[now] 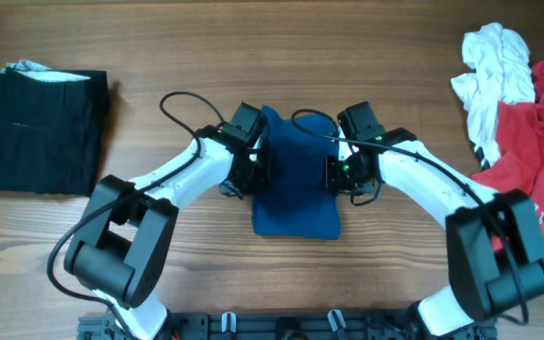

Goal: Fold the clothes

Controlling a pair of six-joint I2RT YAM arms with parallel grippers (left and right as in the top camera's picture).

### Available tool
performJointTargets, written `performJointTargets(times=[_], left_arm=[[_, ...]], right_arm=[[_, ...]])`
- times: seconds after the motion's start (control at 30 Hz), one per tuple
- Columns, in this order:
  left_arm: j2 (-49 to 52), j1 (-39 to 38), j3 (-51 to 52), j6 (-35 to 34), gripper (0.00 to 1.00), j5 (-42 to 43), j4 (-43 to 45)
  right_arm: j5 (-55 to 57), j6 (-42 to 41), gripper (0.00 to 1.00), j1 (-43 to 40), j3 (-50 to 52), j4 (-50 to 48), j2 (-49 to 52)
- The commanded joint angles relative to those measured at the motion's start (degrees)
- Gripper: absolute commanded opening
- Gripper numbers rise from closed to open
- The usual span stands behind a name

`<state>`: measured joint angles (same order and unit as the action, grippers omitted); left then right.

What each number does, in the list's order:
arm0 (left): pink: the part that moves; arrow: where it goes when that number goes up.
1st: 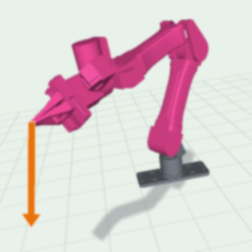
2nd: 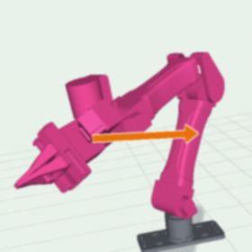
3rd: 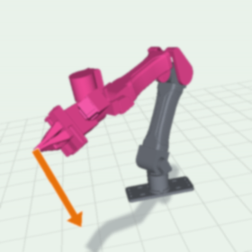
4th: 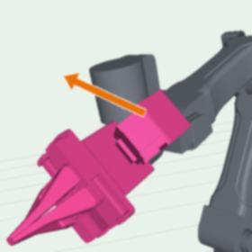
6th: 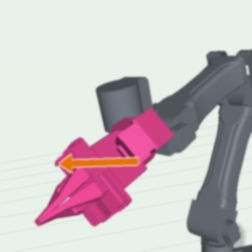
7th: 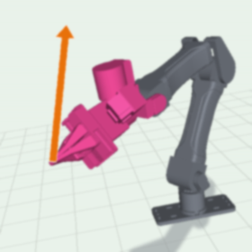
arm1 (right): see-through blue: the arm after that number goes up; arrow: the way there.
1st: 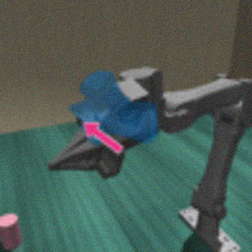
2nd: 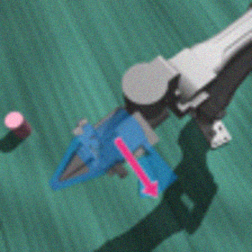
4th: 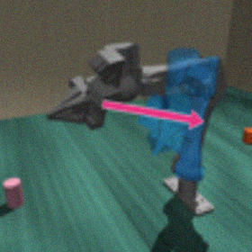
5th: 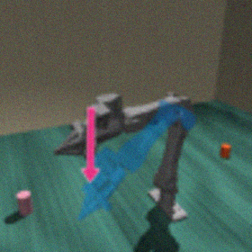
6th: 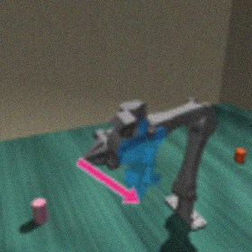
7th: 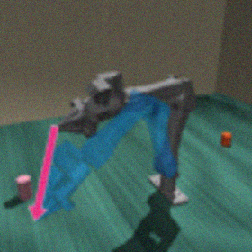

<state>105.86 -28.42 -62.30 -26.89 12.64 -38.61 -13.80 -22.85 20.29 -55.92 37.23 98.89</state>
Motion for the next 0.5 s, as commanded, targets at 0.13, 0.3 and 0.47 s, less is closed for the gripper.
performJointTargets(times=[0.13,0.3,0.47], left_arm=[[-15.1,1.5,1.2,2.7,1.00,-8.5,5.0],[-10.1,8.7,1.2,2.7,1.00,2.5,14.8],[-0.5,9.6,1.2,2.7,1.00,12.8,22.6]], right_arm=[[12.2,3.5,0.56,-0.7,-0.7,3.2,-21.7],[14.3,3.1,0.57,-0.7,-0.7,7.2,-33.2],[14.2,1.7,0.57,-0.7,-0.6,9.1,-34.9]])
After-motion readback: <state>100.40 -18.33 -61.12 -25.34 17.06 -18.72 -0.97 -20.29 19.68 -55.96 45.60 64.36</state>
